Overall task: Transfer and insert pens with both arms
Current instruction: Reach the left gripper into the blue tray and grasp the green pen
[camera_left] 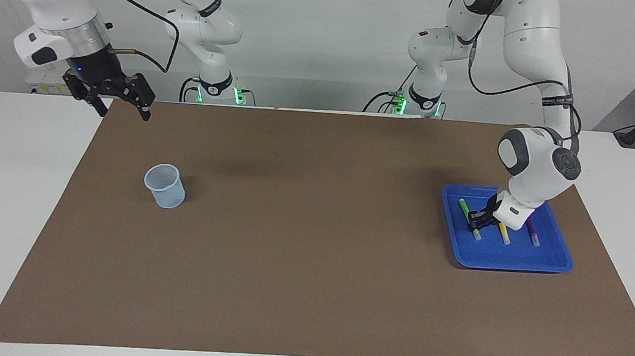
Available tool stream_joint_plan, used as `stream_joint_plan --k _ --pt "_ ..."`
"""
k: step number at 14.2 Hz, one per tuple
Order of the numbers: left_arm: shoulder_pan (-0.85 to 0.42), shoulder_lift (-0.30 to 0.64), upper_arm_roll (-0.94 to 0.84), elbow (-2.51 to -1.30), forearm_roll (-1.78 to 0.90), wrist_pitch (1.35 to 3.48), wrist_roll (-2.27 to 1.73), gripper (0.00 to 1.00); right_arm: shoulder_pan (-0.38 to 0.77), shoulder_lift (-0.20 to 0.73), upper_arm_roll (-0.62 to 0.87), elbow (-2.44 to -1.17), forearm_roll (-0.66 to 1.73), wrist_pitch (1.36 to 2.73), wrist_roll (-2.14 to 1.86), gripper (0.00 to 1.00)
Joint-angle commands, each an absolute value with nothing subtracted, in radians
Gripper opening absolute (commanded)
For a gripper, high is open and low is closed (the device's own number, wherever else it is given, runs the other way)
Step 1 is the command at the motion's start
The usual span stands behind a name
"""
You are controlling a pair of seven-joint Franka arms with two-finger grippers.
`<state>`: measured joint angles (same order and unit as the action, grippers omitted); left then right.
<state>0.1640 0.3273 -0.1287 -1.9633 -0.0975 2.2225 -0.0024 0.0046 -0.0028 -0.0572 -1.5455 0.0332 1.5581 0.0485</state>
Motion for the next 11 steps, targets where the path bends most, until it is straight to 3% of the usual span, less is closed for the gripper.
stream_joint_plan --k 1,5,11 --pt "0.166 0.334 -0.124 -1.913 -0.086 2.165 -0.002 0.00 -0.008 -0.015 -0.052 -1.555 0.054 1.565 0.031 1.00" --pt "0.169 0.316 -0.124 -1.812 -0.086 2.030 -0.049 0.00 -0.008 -0.015 -0.052 -1.555 0.054 1.565 0.031 1.00" --pt "0.123 0.204 -0.140 -1.741 -0.103 1.899 -0.394 0.00 -0.008 -0.015 -0.052 -1.555 0.055 1.565 0.031 1.00"
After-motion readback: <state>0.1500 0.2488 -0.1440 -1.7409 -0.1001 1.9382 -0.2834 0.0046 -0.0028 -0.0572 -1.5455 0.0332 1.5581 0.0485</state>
